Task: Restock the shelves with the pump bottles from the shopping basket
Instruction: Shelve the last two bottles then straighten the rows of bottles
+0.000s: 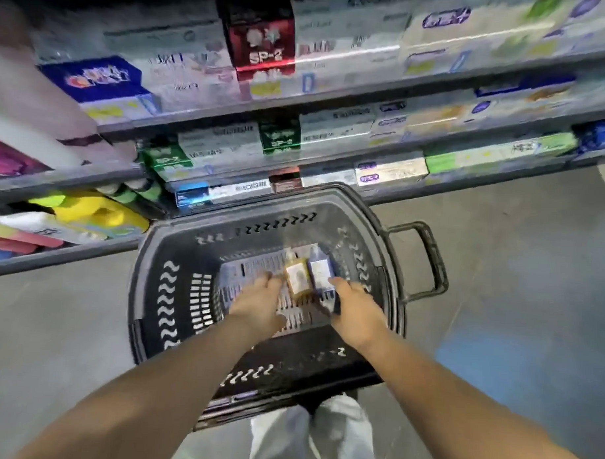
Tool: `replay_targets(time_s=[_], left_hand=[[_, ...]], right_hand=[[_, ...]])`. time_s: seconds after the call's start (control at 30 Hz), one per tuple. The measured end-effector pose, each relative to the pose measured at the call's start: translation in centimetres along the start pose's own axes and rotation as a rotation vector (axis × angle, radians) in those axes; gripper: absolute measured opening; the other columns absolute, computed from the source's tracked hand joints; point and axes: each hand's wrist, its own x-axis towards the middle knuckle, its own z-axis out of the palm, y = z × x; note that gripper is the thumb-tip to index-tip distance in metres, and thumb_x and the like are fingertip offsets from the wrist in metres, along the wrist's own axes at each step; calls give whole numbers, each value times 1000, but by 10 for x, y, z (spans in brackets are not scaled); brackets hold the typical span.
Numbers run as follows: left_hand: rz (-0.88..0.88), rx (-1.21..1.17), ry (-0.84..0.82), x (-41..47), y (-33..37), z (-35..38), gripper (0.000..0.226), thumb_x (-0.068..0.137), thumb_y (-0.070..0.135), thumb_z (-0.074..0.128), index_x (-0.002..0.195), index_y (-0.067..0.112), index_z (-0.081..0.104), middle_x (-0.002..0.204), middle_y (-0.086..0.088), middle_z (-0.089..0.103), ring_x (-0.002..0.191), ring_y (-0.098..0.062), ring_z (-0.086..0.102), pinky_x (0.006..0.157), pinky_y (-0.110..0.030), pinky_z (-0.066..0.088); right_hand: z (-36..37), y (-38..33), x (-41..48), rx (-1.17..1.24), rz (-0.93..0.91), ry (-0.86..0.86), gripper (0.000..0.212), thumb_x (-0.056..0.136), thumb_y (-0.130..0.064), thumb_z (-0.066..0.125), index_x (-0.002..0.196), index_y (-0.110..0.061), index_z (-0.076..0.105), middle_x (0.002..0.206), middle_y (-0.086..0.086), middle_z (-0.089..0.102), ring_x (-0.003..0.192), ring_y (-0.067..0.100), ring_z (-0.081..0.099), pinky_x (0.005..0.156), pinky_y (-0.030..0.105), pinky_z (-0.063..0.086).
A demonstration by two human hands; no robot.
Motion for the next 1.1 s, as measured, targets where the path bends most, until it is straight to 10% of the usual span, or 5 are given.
replay_targets(time_s=[0.2,0.6,0.87,0.97,1.1], left_hand=[[-28,208,-63,106,-19,86,81,81,23,65,145,16,17,146,-9,25,128,-33,39,99,-43,40],[-78,381,-58,257,-52,206,126,79,46,70,123,39,-48,148,-1,-40,141,-37,-18,113,-57,9],[47,386,-98,228,-103,194,115,76,19,73,141,47,-17,153,1,-25,143,-35,-11,116,-52,4],[61,109,-124,212,-127,194,104,68,45,75,142,46,2,153,9,-21,143,-32,-1,115,-51,14],[-306,-360,309,216,-115,210,87,61,41,82,127,24,28,138,0,23,115,-23,47,89,-41,51]], right_hand=[[84,34,107,-93,-2,-47,71,85,-4,57,145,-18,21,142,11,30,122,33,43,95,38,42],[165,68,241,53,134,182,65,86,-9,50,144,-21,22,149,8,25,134,29,28,104,38,31],[185,67,257,36,245,178,69,89,-23,55,146,-18,16,148,18,25,131,34,31,103,42,31],[193,66,261,0,256,231,75,88,-35,60,145,-15,16,140,18,30,123,33,36,99,41,33],[206,65,271,9,317,310,86,86,-32,64,149,-15,7,141,19,26,121,34,34,100,42,32]])
